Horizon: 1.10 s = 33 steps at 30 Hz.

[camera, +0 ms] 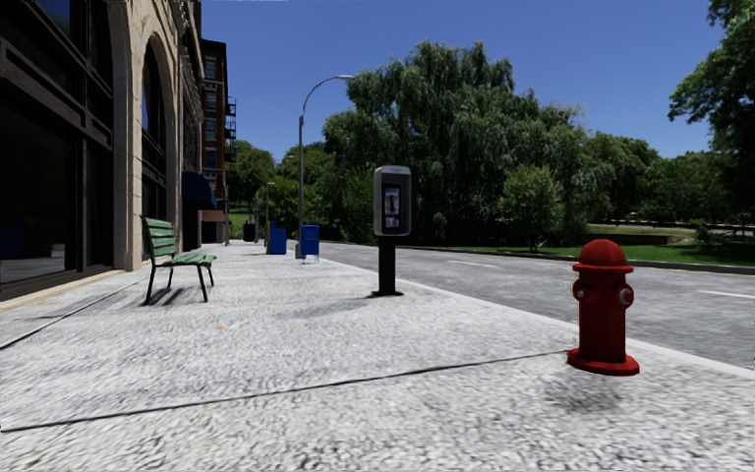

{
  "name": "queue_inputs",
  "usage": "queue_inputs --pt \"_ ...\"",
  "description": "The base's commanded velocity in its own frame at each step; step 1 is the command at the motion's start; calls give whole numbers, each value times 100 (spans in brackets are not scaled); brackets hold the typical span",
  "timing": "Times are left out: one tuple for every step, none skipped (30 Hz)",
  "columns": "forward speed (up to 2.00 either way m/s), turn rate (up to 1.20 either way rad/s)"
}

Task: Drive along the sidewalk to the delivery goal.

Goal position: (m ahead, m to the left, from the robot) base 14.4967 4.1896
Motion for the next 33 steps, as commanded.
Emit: queue_inputs --pt "200 80" --pt "200 69" --pt "200 11" --pt "200 0" --pt "200 0" --pt "200 0" --pt "200 0" --pt "200 0" --pt "200 0" --pt "200 0" --pt "200 0" --pt "200 0" --pt "200 0" --pt "200 0" --pt "200 0" --pt "200 0" --pt "200 0" --pt "200 0" --pt "200 0" --pt "200 19" --pt "200 50" --pt "200 50" --pt "200 67" --pt "200 73" --pt "200 78" --pt "200 78" --pt "200 79" --pt "200 77" --pt "200 59" --pt "200 29" --pt "200 29" --pt "200 8" --pt "200 0"
